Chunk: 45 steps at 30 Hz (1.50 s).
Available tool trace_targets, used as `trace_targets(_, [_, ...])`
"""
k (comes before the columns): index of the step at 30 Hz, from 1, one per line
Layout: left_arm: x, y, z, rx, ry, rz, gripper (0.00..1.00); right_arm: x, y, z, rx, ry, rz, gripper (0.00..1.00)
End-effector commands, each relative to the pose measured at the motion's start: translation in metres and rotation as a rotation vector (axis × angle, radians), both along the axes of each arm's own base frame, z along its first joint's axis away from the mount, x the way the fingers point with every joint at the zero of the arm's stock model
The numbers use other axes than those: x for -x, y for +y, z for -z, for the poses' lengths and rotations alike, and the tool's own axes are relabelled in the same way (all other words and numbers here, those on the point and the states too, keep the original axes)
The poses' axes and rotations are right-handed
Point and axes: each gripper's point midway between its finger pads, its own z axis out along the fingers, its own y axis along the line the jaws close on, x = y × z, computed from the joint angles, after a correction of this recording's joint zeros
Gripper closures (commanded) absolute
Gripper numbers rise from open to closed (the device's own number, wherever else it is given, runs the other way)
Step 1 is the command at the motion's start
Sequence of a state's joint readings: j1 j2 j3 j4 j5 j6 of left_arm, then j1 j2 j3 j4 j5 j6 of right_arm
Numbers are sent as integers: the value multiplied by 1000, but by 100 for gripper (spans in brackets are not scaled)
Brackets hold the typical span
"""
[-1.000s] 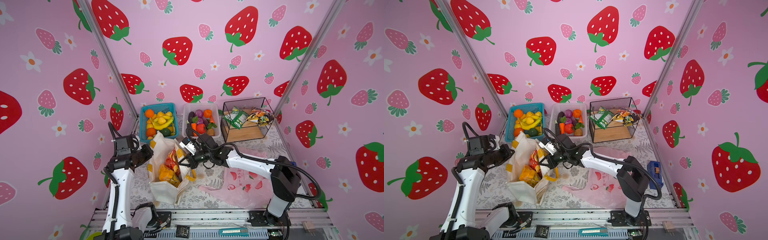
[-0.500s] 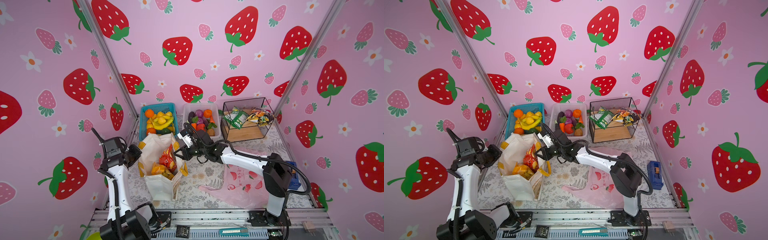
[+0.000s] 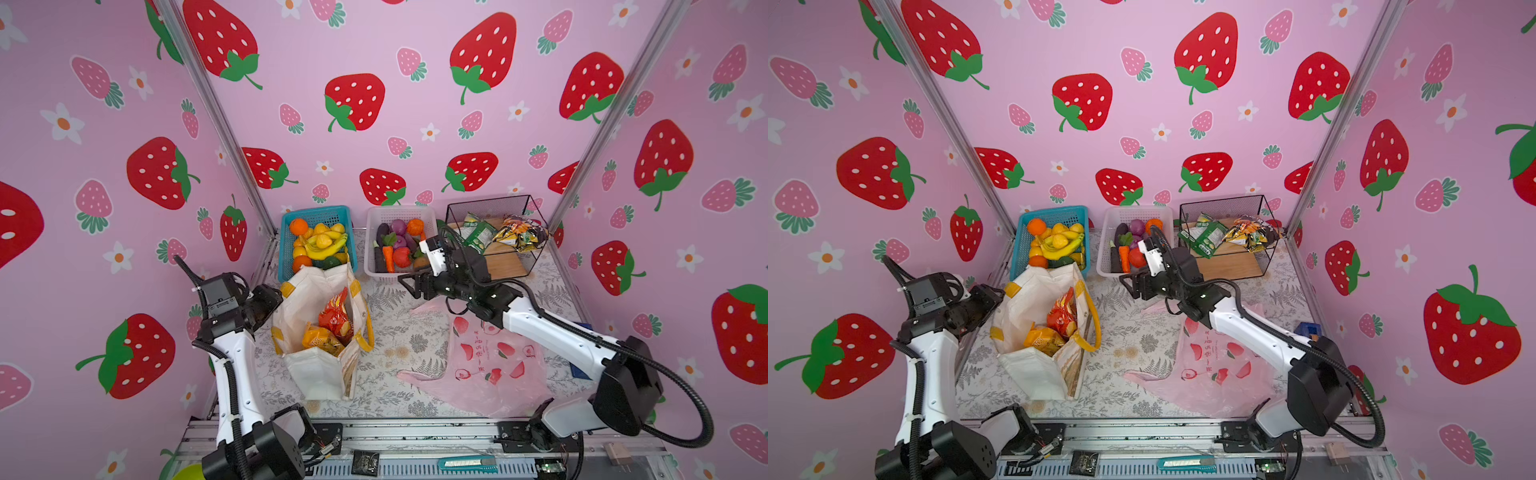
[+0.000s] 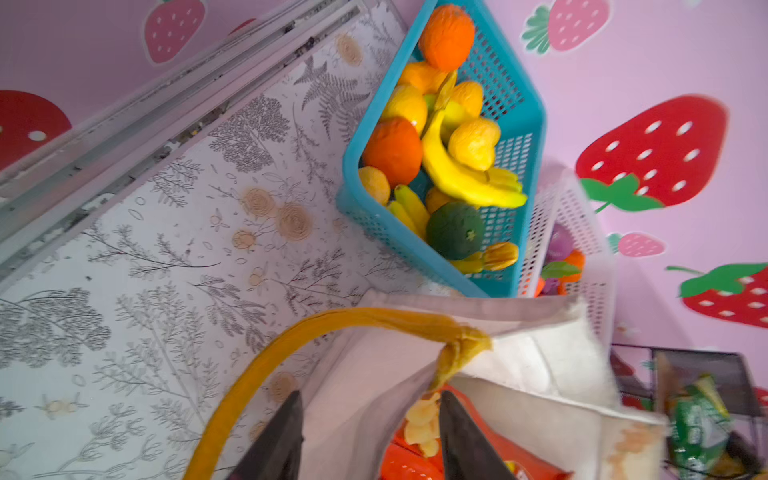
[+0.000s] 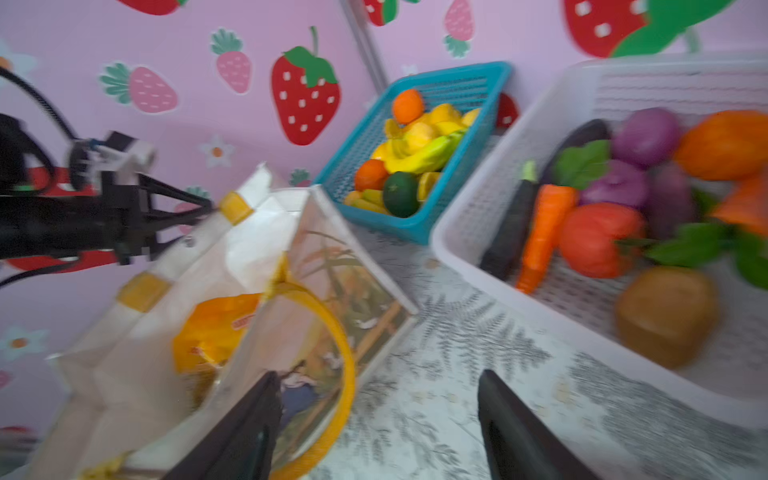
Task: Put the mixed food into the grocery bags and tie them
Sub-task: 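Withdraw right gripper toward the pink bag while left gripper releases the tote, then grasp the pink plastic bag with the right gripper while left gripper reaches toward it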
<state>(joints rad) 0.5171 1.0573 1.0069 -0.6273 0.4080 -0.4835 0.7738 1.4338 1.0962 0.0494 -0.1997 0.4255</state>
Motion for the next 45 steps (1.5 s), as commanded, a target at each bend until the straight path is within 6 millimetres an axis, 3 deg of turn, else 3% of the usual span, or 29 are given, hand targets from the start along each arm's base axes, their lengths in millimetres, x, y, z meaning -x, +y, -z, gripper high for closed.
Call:
trace_targets(1, [-7,-12,-56,14,-171,42,39,-13,-70,78,332,37,248,18])
trace_targets(5, [-6,-37,-96,0,-276,131,30,1,-122,130,526,98,376,14])
trace_targets(8, [-3,-66,-123,-75,-329,223,24,19,-132,166,548,181,371,14])
trace_targets(11, [-2,-106,-140,-133,-363,340,22,29,-126,191,537,248,348,17])
trace_targets(16, [-4,-161,-143,-151,-366,500,23,34,-111,215,513,300,299,36])
trace_targets(19, [-4,-184,-138,-156,-355,568,24,34,-111,217,516,306,294,62])
trace_targets(23, [-1,-213,-138,-170,-378,656,26,30,-118,196,455,288,301,92])
trace_targets(25, [2,-232,-138,-169,-407,717,28,29,-123,174,391,273,290,100])
trace_targets(29, [8,-264,-134,-210,-463,843,30,37,-117,120,229,220,164,100])
trace_targets(34, [23,-303,-114,-460,-531,1089,31,49,-121,70,106,200,51,100])
trace_targets(39, [28,-327,-91,-667,-597,1272,25,62,-121,38,-8,174,-36,100])
trace_targets(42, [22,-340,-78,-695,-575,1339,22,65,-122,28,-51,159,-55,100])
trace_targets(45, [27,-364,-68,-699,-615,1430,18,65,-123,22,-88,147,-60,100])
